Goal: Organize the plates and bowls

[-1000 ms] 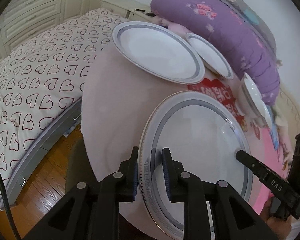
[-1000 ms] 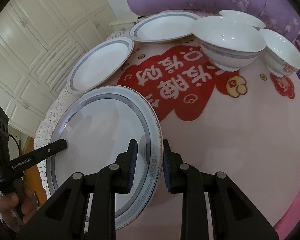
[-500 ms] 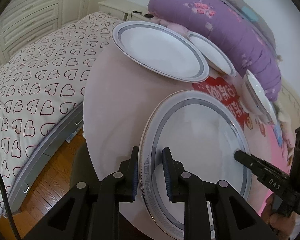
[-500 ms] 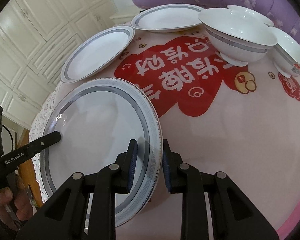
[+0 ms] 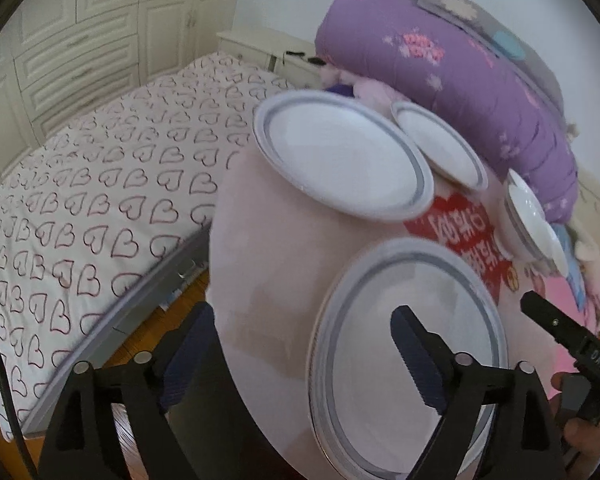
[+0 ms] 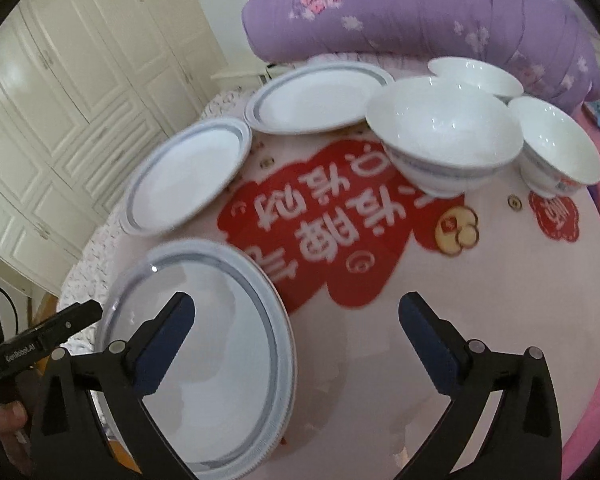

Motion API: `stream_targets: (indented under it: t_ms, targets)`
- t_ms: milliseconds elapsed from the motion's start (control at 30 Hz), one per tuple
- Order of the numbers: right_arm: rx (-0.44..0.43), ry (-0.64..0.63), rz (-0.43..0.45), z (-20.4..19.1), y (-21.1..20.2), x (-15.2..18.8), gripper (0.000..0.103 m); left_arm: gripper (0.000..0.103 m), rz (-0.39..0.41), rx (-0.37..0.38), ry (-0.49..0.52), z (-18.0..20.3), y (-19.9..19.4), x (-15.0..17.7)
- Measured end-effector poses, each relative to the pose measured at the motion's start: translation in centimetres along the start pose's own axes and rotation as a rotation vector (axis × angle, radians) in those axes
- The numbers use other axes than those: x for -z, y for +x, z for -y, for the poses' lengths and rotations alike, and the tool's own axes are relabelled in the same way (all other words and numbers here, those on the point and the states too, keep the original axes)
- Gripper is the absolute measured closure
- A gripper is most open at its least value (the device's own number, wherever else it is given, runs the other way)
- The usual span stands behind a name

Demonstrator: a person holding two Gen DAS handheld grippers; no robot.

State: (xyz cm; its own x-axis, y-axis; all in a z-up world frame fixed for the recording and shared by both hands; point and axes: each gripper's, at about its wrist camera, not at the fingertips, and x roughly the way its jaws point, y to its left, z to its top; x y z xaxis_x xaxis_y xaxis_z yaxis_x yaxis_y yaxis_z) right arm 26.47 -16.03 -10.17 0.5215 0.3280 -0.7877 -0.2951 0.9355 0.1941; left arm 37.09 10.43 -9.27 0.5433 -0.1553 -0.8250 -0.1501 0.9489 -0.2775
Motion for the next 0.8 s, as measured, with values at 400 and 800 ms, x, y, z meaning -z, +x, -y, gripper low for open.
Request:
stream_targets:
  t_ms: [400,800]
  targets:
    - [-0.095,-0.018,0.052,-2.3,-0.5,-5.7,0.0,0.009,0.102,-0.041,0.001,-1.5,-2.7,-3.1]
    - [-0.173,0.034,0.041,-2.7,1.4,-9.3,0.0,0.001,0.149,-0.096,-0.008,-2.0,-1.5,-6.7]
